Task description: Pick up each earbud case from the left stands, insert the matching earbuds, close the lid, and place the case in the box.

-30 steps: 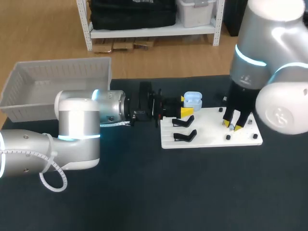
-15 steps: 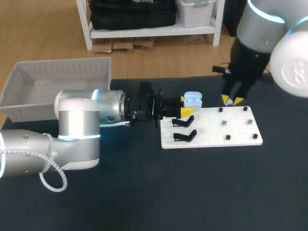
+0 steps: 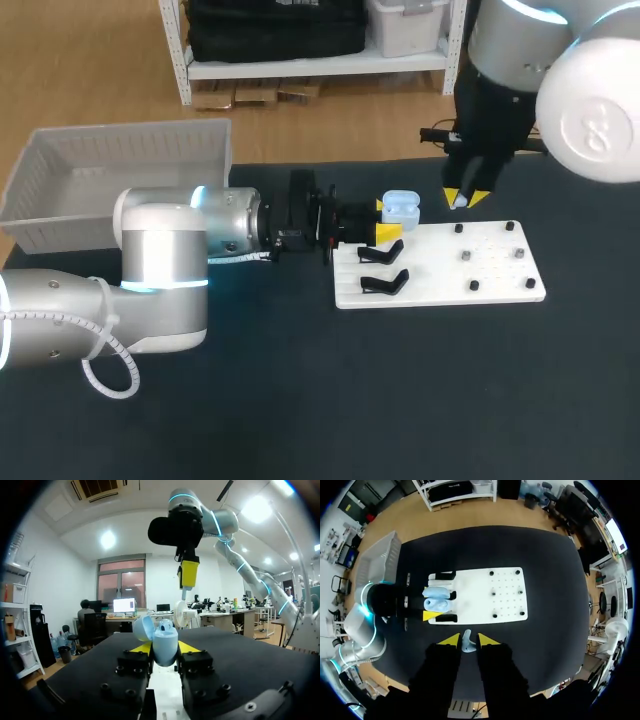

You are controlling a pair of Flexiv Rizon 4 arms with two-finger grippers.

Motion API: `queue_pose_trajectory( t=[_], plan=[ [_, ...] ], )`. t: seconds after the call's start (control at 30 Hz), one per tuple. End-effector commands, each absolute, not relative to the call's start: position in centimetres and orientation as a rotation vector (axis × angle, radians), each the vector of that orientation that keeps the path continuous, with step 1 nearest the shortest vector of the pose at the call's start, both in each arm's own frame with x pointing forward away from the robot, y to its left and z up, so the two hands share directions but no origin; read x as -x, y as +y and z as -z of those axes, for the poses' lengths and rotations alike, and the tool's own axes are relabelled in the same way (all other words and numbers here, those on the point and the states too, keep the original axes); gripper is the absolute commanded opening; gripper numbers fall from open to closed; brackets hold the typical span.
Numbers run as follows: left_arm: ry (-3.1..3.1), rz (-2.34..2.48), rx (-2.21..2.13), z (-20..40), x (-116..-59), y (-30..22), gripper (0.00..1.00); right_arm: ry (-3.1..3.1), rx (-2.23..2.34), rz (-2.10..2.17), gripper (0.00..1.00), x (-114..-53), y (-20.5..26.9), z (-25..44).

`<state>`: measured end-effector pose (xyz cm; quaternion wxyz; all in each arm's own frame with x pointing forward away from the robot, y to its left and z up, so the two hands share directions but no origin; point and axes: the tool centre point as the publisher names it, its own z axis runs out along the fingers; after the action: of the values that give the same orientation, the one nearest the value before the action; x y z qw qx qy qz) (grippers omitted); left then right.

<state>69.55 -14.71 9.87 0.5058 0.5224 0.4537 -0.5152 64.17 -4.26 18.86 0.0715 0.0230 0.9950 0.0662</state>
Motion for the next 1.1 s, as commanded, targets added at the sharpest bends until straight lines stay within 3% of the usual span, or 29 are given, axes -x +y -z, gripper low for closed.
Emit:
queue_pose_trajectory(
  t=[0.03,0.5,1.1],
  plan=[
    [1.089,1.241,-1.257,-9.7,-69.5,-14.7,0.00,2.992,-0.024,-0.197,0.00,-64.3,-3.9,-19.0],
    [1.089,1.241,-1.257,-9.7,-69.5,-14.7,0.00,3.039,0.306,-0.121,0.00,-66.4,1.8,-19.5],
    [1.089,1.241,-1.257,-9.7,-69.5,-14.7,0.00,3.055,0.360,-0.108,0.00,-66.8,2.2,-17.6]
  ],
)
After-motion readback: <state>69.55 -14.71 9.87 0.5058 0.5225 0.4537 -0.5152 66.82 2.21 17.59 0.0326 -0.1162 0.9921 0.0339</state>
